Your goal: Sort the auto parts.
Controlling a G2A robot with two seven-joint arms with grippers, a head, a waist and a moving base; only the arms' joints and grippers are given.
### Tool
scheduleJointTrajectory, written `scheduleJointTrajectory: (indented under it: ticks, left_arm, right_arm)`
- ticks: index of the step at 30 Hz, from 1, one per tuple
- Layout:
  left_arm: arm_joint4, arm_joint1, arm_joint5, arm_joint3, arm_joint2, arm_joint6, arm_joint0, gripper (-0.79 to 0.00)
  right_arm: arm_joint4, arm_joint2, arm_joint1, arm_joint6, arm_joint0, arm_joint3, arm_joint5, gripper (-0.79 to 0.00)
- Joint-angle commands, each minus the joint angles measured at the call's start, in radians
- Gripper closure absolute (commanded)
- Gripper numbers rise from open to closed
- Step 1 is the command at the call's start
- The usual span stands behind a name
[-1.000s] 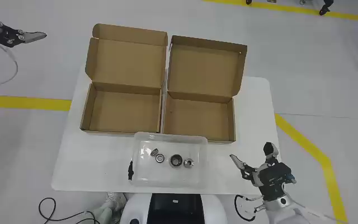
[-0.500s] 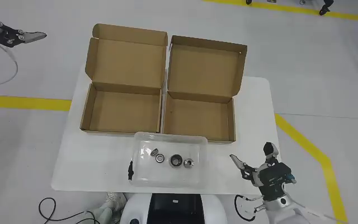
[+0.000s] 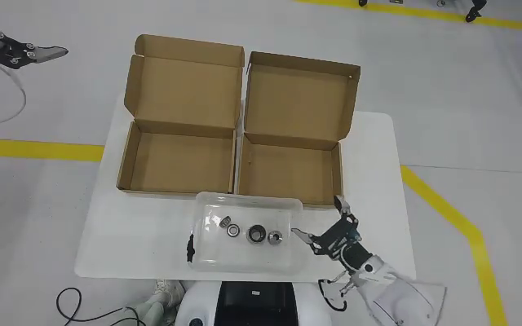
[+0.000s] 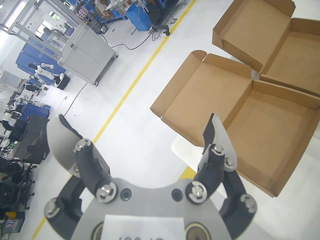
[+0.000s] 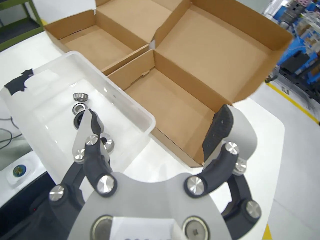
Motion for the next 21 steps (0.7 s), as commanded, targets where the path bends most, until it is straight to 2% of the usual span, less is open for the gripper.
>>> scheduleJointTrajectory:
  ticks: [1,7,13,21]
  left_arm:
    - [0.000,0.000,0.000,0.000,0.000,0.000,0.000,-0.785]
    - [0.000,0.000,0.000,0.000,0.000,0.000,0.000,-0.785]
    - [0.000,0.000,0.000,0.000,0.000,0.000,0.000,-0.785]
    - [0.000,0.000,0.000,0.000,0.000,0.000,0.000,-0.785]
  right_arm:
    - [-0.010,-0.047,0.000,0.057,0.067,0.022,-0.037,-0.785]
    - [0.044,-0.150,-0.006,0.158,0.242,0.136,-0.111,-0.785]
    - [0.248,-0.182,-0.008,0.163,0.367,0.260,-0.243,-0.785]
    - [0.279,-0.183,-0.007,0.173,0.388,0.283,-0.252,-0.785]
